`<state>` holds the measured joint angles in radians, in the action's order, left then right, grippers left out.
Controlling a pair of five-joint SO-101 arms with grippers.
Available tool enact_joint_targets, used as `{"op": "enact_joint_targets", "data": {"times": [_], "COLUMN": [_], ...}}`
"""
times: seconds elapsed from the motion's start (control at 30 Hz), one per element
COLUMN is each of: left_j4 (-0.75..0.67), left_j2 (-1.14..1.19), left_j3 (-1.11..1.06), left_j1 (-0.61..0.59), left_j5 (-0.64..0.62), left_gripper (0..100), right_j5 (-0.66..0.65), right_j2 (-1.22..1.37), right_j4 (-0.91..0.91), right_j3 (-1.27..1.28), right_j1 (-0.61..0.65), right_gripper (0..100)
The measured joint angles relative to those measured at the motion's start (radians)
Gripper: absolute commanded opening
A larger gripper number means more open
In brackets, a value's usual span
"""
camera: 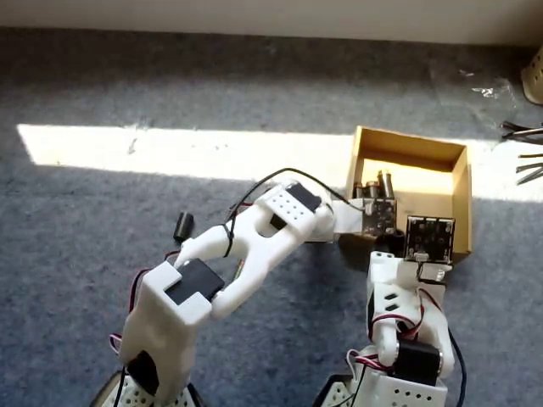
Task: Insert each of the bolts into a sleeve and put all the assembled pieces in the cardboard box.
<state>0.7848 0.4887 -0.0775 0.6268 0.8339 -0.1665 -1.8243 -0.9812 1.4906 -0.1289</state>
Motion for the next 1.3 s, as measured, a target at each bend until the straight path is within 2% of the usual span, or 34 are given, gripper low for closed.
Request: {"op": "enact_joint_targets", "data": {"times": [0.4, 0.73, 0.8, 1.17, 1.3], "left_j4": [-0.002, -0.002, -0.002, -0.002, -0.002], "left_j2": [-0.055, -0.407, -0.477, -0.781, -0.879], "left_j3": [-0.003, -0.120, -0.137, -0.198, -0.270], "left_j1": [-0.046, -0.149, -0.173, -0.344, -0.379], "left_j5": [0.000, -0.009, -0.074, -0.620, -0.683], "left_gripper": [1, 1, 1, 1, 1], "right_j5": [0.000, 0.000, 0.000, 0.000, 0.000], "right_j2": [0.000, 0.000, 0.000, 0.000, 0.000], "right_j4": [0.000, 0.000, 0.000, 0.000, 0.003], "right_j3": [0.000, 0.000, 0.000, 0.000, 0.000], "right_j1": [0.000, 0.000, 0.028, 0.230, 0.344], "right_gripper": [0.5, 0.5, 0.5, 0.5, 0.5]}}
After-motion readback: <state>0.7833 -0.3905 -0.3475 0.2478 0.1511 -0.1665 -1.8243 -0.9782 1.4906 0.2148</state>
